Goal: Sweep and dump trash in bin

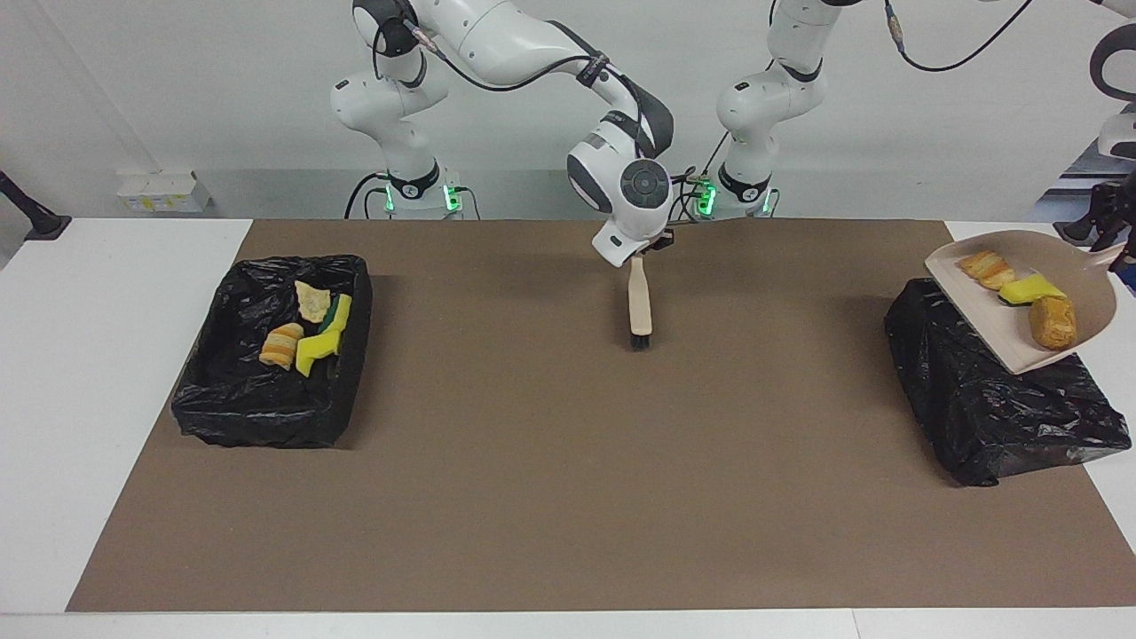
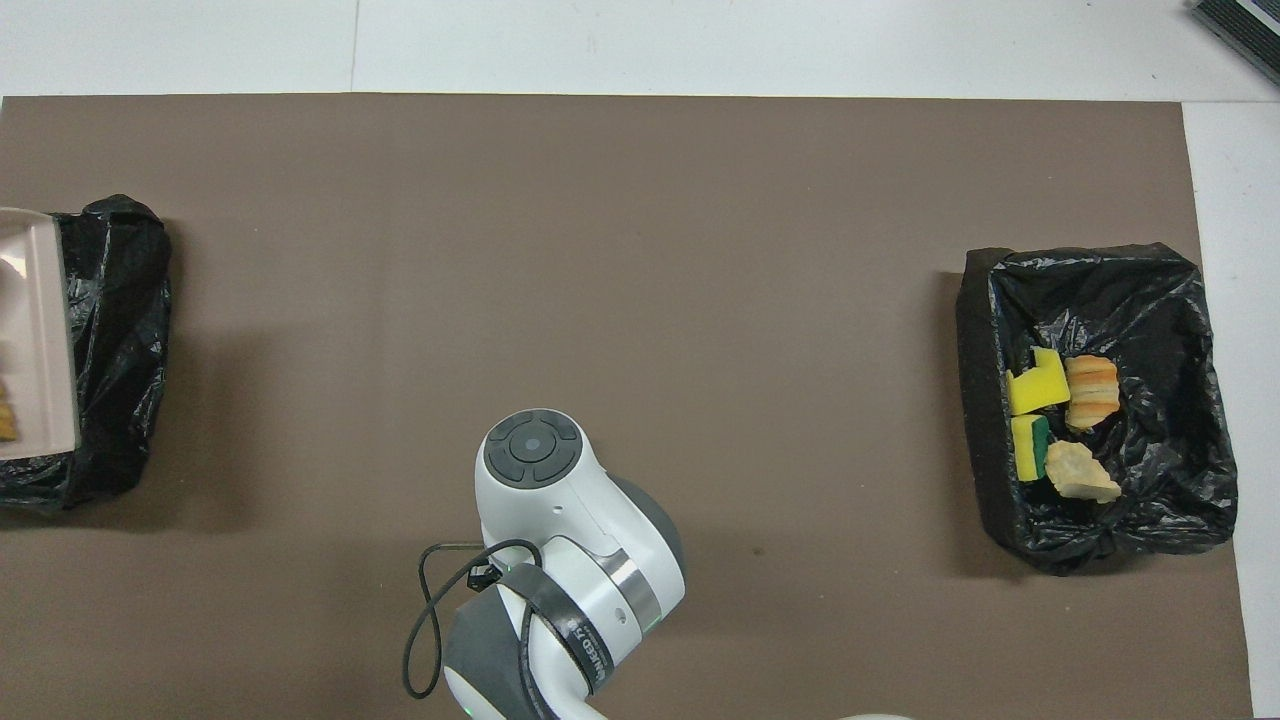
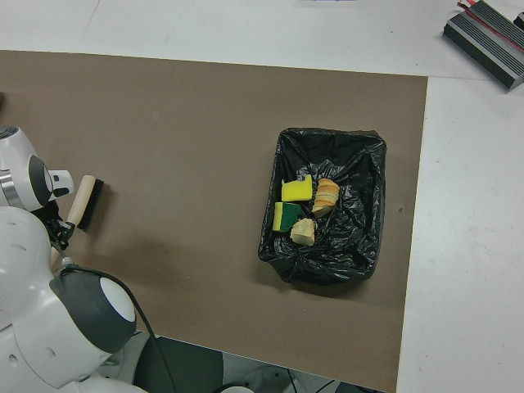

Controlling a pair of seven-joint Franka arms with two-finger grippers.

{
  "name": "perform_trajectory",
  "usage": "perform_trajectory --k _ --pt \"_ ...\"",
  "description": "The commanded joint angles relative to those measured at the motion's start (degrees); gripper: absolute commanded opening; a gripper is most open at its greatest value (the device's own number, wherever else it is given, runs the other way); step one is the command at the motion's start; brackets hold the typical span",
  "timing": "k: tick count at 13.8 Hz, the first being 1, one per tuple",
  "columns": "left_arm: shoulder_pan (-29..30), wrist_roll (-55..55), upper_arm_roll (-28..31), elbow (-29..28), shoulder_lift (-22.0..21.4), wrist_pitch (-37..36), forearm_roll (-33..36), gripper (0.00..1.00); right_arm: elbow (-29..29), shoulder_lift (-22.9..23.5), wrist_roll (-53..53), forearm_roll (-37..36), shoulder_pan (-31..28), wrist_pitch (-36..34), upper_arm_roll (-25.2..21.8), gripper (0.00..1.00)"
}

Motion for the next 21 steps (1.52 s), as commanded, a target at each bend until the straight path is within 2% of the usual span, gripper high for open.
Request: perform_trajectory --k 1,3,5,7,10,14,17,19,21 --pt "1.8 0.4 -0.5 1.7 3.3 5.8 6.3 0.0 1.4 -1.2 0.3 -0.2 -1.2 -3.4 -0.4 1.0" --pt "1.4 -0.1 -0.5 0.7 3.9 7.5 9.4 0.0 4.3 -1.7 -1.2 -1.4 -4.9 -7.2 -0.3 1.0" --pt "-0.4 -3.2 -0.6 -0.8 3.5 7.4 17.2 0.0 7.5 -2.0 -3.0 -2.7 -8.1 -10.6 -0.4 1.0" --pt "-2.3 -6.0 -0.6 -3.0 3.2 8.1 24.8 0.0 8.2 -5.1 -6.9 -2.8 -12.1 -12.7 -0.4 1.0" --pt "-2.2 -6.6 -0.6 -5.3 2.8 10.6 32.0 0.0 9.5 -8.7 -13.0 -3.6 -18.3 -16.4 -0.7 1.0" --pt "-2.4 -8.0 -0.7 -6.1 2.1 11.5 41.6 0.0 13.8 -9.0 -22.3 -12.0 -24.6 -22.6 -0.6 1.0" --pt "-2.5 -8.4 -0.9 -4.8 2.1 11.6 45.6 0.0 13.8 -10.0 -28.1 -17.2 -28.5 -22.9 -0.8 1.0" --pt "-2.5 -8.4 -1.7 -3.0 2.1 11.3 44.7 0.0 13.9 -10.5 -34.3 -18.2 -34.5 -22.8 -0.7 1.0" --pt "-3.3 -8.3 -2.8 -1.0 2.1 10.4 44.4 0.0 16.4 -10.5 -39.0 -18.5 -38.9 -22.7 -0.8 1.0"
